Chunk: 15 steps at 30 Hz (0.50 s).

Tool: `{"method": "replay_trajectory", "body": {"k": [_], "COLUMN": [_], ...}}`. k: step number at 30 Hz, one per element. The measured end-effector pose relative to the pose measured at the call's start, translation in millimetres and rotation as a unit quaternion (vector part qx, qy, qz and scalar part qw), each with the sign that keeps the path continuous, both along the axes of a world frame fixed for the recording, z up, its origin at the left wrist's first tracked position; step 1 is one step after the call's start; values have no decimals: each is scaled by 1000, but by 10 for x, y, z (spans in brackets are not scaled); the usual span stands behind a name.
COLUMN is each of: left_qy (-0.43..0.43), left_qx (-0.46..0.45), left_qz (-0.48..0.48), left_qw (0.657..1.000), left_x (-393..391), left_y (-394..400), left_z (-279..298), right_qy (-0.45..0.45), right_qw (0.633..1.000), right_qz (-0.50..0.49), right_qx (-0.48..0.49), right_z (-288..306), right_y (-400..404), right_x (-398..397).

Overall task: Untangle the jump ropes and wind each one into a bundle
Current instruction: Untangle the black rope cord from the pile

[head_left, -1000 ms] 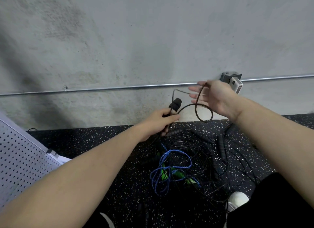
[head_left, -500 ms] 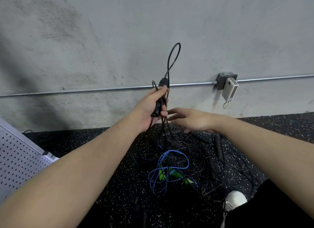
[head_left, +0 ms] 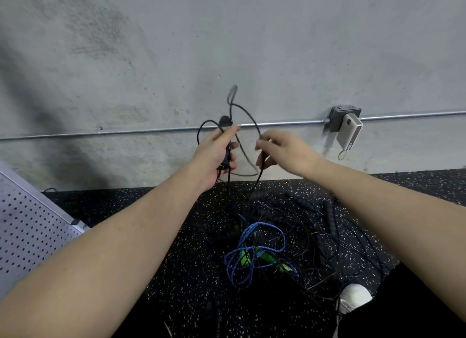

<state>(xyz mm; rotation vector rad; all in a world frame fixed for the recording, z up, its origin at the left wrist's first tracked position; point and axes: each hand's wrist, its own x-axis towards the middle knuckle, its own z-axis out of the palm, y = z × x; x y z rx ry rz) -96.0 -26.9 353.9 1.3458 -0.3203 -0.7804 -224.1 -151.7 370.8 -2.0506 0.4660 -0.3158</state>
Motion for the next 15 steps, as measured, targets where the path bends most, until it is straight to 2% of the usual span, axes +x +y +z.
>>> {"method": "replay_trajectory", "body": {"k": [2, 5, 8, 11, 15], "left_qy": [-44, -86, -133, -193, -202], "left_qx": [38, 69, 104, 140, 115], "left_qz": [-13, -77, -168, -218, -202], "left_qw": [998, 991, 971, 946, 951], "left_x": [-13, -113, -227, -299, -339], "left_y": [23, -2, -47, -41, -57], "left_z": [-67, -148, -267, -336, -312], "right_qy": [-42, -75, -95, -115, -143], "right_qw": [994, 982, 966, 947, 915], "right_qz": [-42, -77, -95, -115, -149], "right_qx": [90, 156, 219, 277, 347], "right_z": [113, 184, 204, 241, 259], "right_y": [-42, -95, -124, -156, -232], "right_x": [-8, -29, -23, -7, -42]}}
